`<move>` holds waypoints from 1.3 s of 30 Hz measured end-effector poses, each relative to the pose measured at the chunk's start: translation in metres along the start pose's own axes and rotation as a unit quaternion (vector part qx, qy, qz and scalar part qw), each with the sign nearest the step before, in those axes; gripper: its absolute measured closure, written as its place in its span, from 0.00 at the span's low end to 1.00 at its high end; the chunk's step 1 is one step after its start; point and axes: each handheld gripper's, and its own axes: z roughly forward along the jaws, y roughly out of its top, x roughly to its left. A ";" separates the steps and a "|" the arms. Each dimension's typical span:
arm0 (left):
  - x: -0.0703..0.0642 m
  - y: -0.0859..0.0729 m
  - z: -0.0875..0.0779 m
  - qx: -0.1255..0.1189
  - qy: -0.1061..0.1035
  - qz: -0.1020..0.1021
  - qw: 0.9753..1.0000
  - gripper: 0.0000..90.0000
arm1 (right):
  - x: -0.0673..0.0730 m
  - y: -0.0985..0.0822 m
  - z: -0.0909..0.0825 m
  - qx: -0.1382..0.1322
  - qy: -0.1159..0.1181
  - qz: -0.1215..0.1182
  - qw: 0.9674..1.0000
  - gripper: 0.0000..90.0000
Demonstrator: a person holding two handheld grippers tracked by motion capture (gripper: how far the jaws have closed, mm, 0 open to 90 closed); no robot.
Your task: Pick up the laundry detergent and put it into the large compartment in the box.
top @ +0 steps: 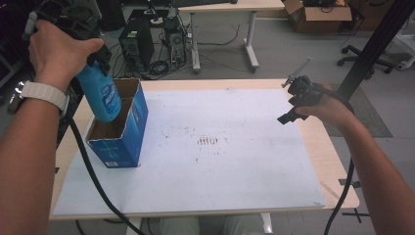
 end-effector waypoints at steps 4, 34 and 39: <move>0.000 -0.003 0.021 0.005 -0.003 0.010 1.000 0.42 | 0.001 0.001 0.000 0.000 0.000 -0.001 1.000 0.12; 0.001 -0.030 0.135 0.013 -0.002 0.002 1.000 0.42 | -0.001 -0.004 0.005 0.006 0.001 0.007 1.000 0.12; -0.001 -0.034 0.150 0.020 -0.009 0.003 1.000 0.42 | -0.001 -0.005 0.006 0.008 0.002 0.008 1.000 0.12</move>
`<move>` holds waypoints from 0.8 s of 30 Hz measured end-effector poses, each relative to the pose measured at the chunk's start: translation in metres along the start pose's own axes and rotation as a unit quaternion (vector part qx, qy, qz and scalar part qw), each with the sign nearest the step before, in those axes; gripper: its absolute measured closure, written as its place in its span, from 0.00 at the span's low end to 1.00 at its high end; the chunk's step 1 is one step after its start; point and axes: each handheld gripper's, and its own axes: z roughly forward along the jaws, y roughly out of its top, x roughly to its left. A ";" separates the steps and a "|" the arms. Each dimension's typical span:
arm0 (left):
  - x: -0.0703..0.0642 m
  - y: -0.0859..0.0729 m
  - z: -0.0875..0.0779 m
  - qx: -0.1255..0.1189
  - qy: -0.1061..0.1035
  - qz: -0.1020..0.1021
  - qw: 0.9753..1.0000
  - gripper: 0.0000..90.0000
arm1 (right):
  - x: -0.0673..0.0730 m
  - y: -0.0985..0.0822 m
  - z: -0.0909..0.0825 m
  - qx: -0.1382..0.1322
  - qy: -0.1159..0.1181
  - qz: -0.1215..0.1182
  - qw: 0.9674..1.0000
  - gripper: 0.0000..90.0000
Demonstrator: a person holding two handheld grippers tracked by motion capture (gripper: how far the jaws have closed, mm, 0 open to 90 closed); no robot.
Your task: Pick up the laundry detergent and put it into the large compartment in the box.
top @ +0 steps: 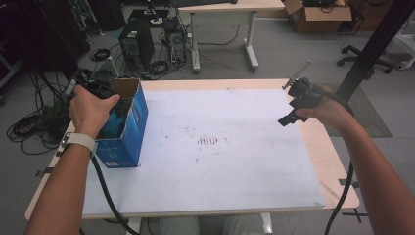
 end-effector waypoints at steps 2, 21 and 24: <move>-0.001 -0.001 0.004 0.002 -0.001 0.001 1.000 0.42 | 0.000 0.000 0.000 0.000 0.000 0.000 1.000 0.12; -0.003 -0.006 0.023 0.004 -0.003 0.001 1.000 0.42 | 0.001 -0.001 0.001 -0.001 0.002 0.002 1.000 0.12; -0.003 -0.006 0.023 0.005 -0.004 0.004 1.000 0.42 | 0.001 -0.001 0.002 0.000 0.002 0.000 1.000 0.12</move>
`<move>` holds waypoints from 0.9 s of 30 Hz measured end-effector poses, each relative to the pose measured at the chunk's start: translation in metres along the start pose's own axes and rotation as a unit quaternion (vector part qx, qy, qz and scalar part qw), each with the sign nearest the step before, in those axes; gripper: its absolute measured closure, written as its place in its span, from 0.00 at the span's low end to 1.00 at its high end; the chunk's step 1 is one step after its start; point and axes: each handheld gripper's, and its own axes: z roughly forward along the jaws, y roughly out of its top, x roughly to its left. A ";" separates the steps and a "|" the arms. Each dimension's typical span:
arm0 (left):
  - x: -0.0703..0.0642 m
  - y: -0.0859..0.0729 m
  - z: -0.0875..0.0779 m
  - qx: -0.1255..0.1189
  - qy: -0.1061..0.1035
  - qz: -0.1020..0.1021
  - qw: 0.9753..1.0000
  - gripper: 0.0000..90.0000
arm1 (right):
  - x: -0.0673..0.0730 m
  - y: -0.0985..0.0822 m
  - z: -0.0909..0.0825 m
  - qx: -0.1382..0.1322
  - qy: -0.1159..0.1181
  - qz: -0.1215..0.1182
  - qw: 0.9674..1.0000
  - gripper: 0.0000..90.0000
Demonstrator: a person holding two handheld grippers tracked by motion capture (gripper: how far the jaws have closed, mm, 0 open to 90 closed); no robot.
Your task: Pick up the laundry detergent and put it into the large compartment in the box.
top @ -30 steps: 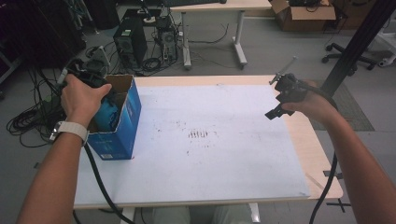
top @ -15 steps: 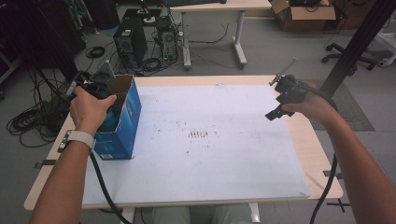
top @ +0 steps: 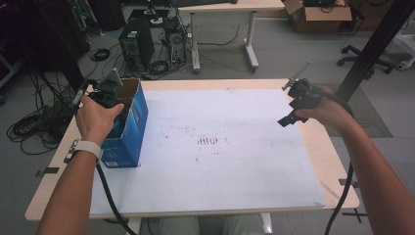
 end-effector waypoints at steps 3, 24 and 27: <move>0.000 0.000 0.000 -0.002 0.000 0.001 1.000 0.42 | 0.000 0.000 0.001 0.001 0.001 -0.001 1.000 0.12; 0.005 0.000 -0.014 -0.019 0.001 -0.007 1.000 0.29 | 0.003 0.001 0.000 0.000 0.007 -0.004 1.000 0.12; 0.005 0.001 -0.019 -0.021 0.001 -0.007 1.000 0.30 | 0.003 0.000 -0.001 0.000 0.007 -0.004 1.000 0.12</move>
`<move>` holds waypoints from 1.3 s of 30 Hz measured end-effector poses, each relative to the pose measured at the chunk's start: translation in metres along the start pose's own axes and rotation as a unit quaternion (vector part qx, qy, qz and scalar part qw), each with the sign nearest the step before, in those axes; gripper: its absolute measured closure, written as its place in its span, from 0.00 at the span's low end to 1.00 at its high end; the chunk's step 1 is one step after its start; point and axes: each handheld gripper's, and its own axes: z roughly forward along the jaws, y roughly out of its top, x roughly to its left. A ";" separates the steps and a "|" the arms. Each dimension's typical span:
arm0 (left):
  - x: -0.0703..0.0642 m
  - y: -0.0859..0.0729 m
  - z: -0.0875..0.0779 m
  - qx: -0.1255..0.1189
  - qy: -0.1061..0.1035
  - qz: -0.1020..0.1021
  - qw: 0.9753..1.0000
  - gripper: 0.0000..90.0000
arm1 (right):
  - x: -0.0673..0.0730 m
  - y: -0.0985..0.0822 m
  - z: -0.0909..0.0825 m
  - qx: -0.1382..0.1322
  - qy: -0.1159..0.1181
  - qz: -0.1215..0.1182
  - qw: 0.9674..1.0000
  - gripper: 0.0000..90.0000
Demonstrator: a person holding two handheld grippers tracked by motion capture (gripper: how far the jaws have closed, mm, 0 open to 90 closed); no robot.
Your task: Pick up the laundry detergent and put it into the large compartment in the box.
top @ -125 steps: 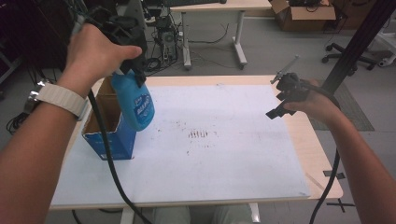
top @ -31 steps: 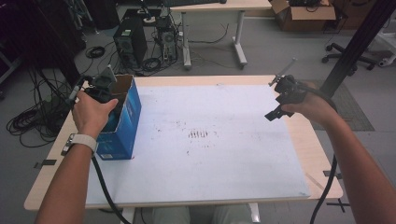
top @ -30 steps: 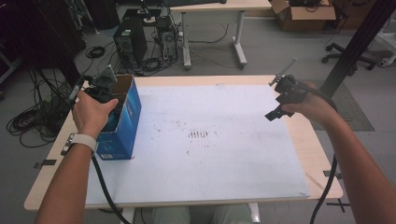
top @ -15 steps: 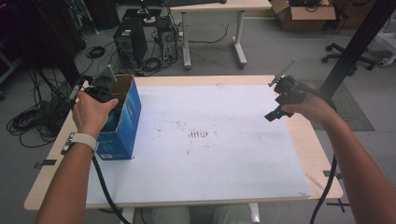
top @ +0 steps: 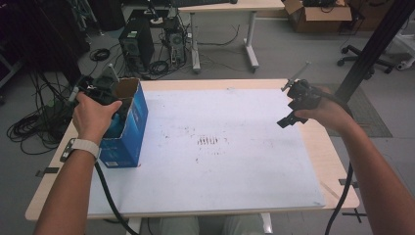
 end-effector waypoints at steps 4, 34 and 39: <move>0.001 0.003 -0.016 -0.011 -0.004 0.002 1.000 0.31 | 0.000 -0.001 -0.003 -0.002 -0.002 0.001 1.000 0.12; -0.069 -0.006 -0.121 -0.082 -0.060 0.153 0.983 0.29 | 0.006 -0.002 -0.014 -0.011 -0.008 -0.007 1.000 0.12; -0.090 -0.012 -0.125 -0.083 -0.073 0.190 0.976 0.29 | 0.007 -0.002 -0.016 -0.012 -0.008 -0.007 1.000 0.12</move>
